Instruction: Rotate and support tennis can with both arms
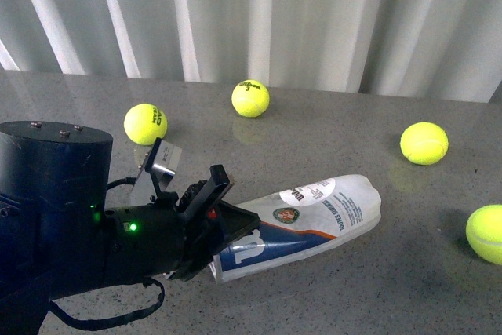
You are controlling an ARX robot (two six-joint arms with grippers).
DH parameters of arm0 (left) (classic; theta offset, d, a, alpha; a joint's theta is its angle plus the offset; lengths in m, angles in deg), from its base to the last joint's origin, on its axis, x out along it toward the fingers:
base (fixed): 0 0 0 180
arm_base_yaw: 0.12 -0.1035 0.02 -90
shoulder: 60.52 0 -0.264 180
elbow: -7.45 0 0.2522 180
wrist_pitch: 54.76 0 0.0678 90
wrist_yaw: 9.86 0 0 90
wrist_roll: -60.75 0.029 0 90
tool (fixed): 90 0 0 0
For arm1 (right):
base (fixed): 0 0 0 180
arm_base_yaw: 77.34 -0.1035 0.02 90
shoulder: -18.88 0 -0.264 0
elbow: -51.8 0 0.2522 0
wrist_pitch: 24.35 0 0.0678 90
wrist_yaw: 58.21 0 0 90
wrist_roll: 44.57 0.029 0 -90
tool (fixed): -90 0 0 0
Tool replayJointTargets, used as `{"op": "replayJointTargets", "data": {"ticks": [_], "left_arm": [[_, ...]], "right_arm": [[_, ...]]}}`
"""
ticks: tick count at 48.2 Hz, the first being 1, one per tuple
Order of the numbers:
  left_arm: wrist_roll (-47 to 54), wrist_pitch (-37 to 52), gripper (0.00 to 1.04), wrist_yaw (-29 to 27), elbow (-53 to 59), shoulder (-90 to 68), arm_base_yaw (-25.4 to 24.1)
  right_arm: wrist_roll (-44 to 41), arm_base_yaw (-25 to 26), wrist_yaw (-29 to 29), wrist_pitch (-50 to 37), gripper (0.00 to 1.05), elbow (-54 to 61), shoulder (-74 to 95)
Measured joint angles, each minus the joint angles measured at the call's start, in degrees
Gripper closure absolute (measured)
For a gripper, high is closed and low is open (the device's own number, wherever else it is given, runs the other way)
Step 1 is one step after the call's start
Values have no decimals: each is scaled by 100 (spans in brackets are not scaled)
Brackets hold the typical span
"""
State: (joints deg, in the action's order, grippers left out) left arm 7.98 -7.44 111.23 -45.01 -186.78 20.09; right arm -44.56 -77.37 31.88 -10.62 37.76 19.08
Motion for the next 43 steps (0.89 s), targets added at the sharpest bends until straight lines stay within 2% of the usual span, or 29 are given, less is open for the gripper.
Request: {"op": "replayJointTargets", "data": {"ticks": [5, 12, 17, 26, 31, 34, 38, 43], "left_arm": [[-101, 59, 101, 70, 39, 79, -24], [81, -317, 101, 254, 275, 713, -155], [584, -1163, 101, 337, 284, 1403, -227], [2157, -3836, 101, 186, -385, 2911, -317], [4050, -6382, 101, -699, -1683, 3685, -173], [5460, -7711, 101, -1561, -2516, 3713, 17], [6599, -8522, 101, -2127, -3058, 3574, 170], [8382, -9683, 101, -3134, -3908, 3086, 455]], "right_arm": [[0, 0, 0, 0, 7, 0, 0], [0, 0, 0, 0, 7, 0, 0], [0, 0, 2, 0, 7, 0, 0], [0, 0, 0, 0, 7, 0, 0], [0, 0, 0, 0, 7, 0, 0], [0, 0, 0, 0, 7, 0, 0], [0, 0, 0, 0, 7, 0, 0], [0, 0, 0, 0, 7, 0, 0]]}}
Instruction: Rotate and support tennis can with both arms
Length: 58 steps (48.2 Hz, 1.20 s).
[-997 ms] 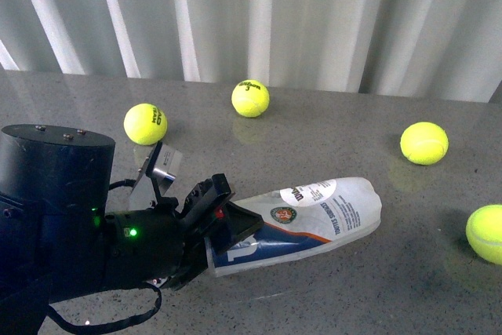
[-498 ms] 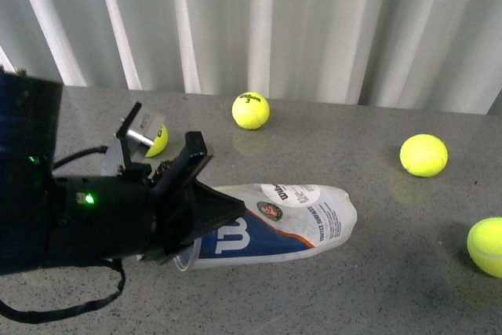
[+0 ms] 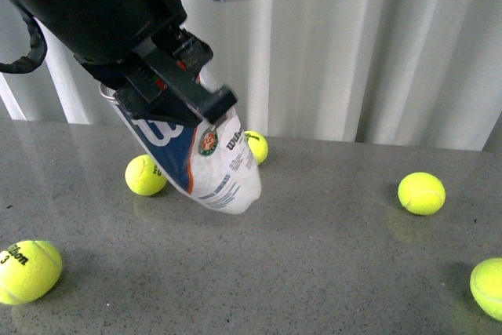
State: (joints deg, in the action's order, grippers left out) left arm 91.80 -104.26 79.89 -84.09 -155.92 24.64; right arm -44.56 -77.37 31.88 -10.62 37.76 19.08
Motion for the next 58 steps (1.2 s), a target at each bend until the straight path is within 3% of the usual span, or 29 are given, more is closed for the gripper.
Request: {"op": "replayJointTargets", "data": {"ticks": [5, 9, 13, 42, 47, 49, 58], "left_arm": [[804, -389, 101, -334, -190, -323, 229], [1130, -544, 101, -138, -243, -544, 422], [1379, -636, 101, -326, -348, -772, 601], [1609, -811, 101, -177, -428, -1130, 1182], [1602, -800, 89, -221, -426, -1178, 1185], [1580, -800, 91, -223, -426, -1185, 1187], [1419, -772, 63, -155, -444, -1257, 1189]], "right_arm": [[0, 0, 0, 0, 7, 0, 0], [0, 0, 0, 0, 7, 0, 0], [0, 0, 2, 0, 7, 0, 0], [0, 0, 0, 0, 7, 0, 0], [0, 0, 0, 0, 7, 0, 0], [0, 0, 0, 0, 7, 0, 0], [0, 0, 0, 0, 7, 0, 0]]}}
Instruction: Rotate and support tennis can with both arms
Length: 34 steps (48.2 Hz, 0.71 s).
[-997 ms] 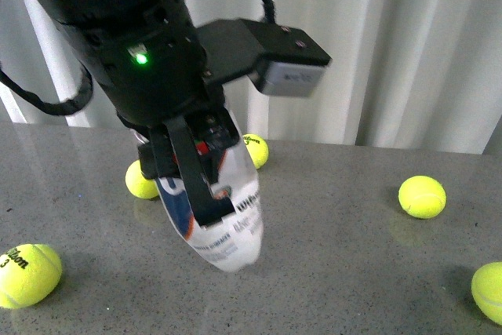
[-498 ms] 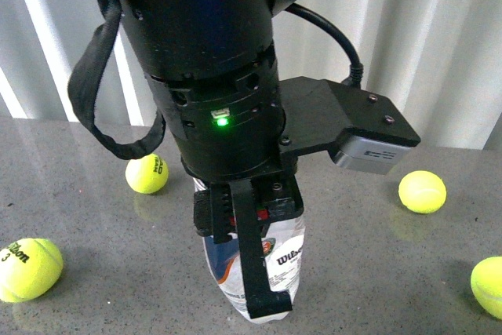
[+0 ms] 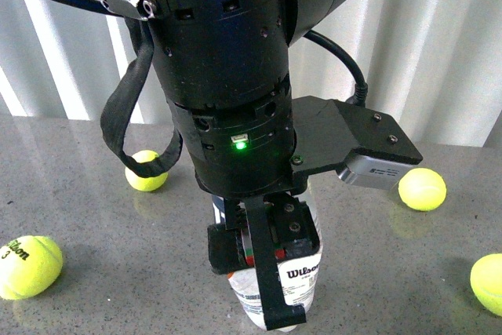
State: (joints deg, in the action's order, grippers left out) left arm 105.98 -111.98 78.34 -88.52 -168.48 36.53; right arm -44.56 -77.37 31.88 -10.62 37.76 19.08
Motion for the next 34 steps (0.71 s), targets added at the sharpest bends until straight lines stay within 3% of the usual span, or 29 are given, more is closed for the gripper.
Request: {"op": "replayJointTargets", "data": {"ticks": [10, 18, 34], "left_arm": [[-149, -59, 37, 142, -192, 9, 50], [-229, -205, 5, 131, -249, 175, 72], [-772, -273, 7, 264, -225, 713, 48]], "right_arm": [[0, 0, 0, 0, 7, 0, 0], [0, 0, 0, 0, 7, 0, 0], [0, 0, 0, 0, 7, 0, 0]]}}
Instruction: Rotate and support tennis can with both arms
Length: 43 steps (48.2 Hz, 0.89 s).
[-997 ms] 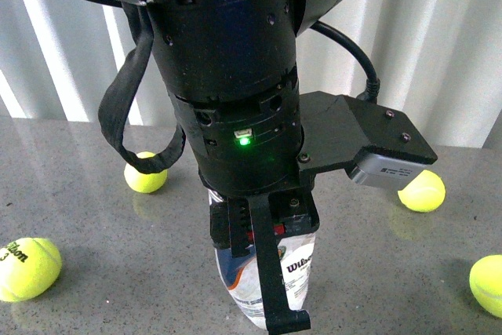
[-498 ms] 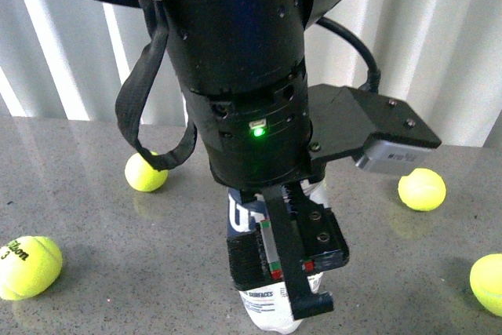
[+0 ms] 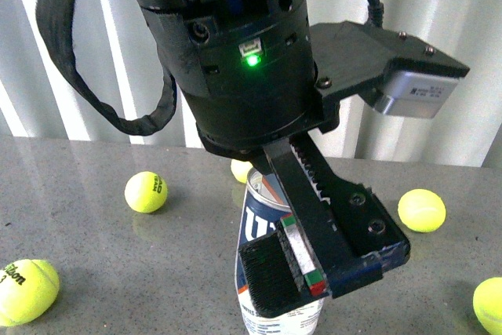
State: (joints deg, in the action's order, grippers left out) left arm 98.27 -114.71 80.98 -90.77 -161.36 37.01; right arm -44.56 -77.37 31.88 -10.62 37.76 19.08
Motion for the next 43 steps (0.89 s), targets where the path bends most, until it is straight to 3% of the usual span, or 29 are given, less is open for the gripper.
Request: {"op": "replayJointTargets", "data": {"ticks": [6, 12, 20, 27, 31, 34, 37, 43], "left_arm": [[-540, 299, 7, 98, 50, 179, -116], [-2168, 1154, 7, 483, 238, 505, -505], [-5180, 2396, 7, -127, 1202, 1268, -953], [-6389, 2424, 7, -173, 1335, 1353, -1012], [-6513, 2656, 8, -363, 1462, 1362, -962], [-5904, 4505, 19, -1561, 2295, 1622, -938], [-5064, 6181, 29, -2288, 3211, 1958, -1010], [-4186, 8203, 53, -2249, 4677, 2702, -1462]], "right_arm": [[0, 0, 0, 0, 7, 0, 0], [0, 0, 0, 0, 7, 0, 0], [0, 0, 0, 0, 7, 0, 0], [0, 0, 2, 0, 7, 0, 0], [0, 0, 0, 0, 7, 0, 0], [0, 0, 0, 0, 7, 0, 0], [0, 0, -2, 0, 7, 0, 0], [0, 0, -4, 0, 7, 0, 0]]}}
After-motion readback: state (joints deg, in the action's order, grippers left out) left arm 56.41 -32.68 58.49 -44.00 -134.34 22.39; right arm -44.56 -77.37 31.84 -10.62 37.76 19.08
